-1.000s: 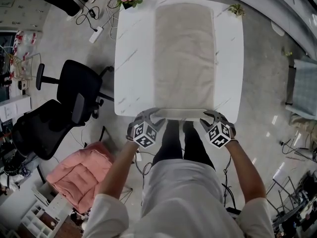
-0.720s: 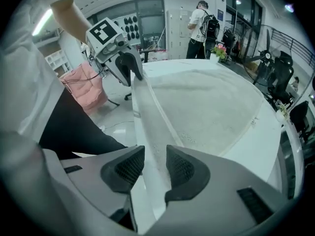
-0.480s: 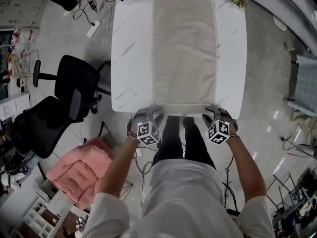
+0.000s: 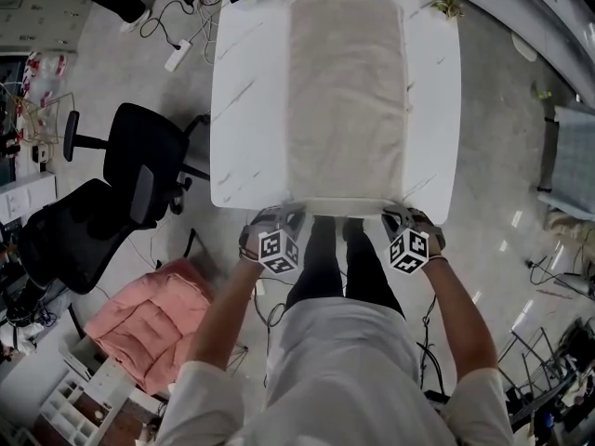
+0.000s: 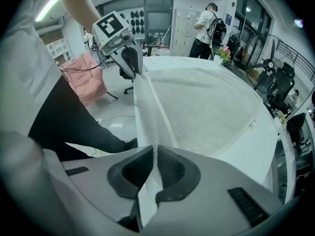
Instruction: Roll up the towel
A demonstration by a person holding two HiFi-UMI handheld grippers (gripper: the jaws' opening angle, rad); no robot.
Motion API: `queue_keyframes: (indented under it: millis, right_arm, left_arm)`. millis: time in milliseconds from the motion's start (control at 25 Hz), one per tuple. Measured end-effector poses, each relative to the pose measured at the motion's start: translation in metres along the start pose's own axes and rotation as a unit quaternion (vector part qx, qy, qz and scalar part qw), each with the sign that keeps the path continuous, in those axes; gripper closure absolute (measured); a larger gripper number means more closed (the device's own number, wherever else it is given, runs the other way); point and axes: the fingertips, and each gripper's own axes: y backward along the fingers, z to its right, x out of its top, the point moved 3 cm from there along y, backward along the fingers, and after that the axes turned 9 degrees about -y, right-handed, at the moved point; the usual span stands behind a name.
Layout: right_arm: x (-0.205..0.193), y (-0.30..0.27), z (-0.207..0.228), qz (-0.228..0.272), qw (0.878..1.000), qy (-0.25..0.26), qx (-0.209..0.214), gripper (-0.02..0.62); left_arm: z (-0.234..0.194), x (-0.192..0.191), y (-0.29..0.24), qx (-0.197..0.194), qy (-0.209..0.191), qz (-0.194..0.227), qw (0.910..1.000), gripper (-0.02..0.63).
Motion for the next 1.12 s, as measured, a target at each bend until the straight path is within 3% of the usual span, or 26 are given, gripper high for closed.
queue_keyframes:
  millis: [360, 760, 960, 1120]
  right_arm:
    - [-0.006, 0.023, -0.039, -0.022, 0.996, -0.022, 0.079, 0.558]
    - [0.016, 0.016, 0.001, -0.081, 0.977, -0.08, 0.178, 0.555]
    - [0.027, 0.011, 0.028, -0.083, 0.977, -0.092, 0.175, 0.555]
    - [0.04, 0.006, 0.054, -0.058, 0.985, -0.103, 0.126, 0.547]
  left_arm:
    - [0.039, -0.001, 0.026, -0.081, 0.004, -0.006, 0.9967, 0.565]
    - [-0.004, 0.003, 0.028, -0.212, 0.023, -0.018, 0.9769, 0.563]
    - [-0.037, 0.002, 0.02, -0.217, 0.028, -0.02, 0.9756, 0.565]
    - [-0.065, 0.003, 0.015, -0.174, 0.025, -0.025, 0.9841, 0.559]
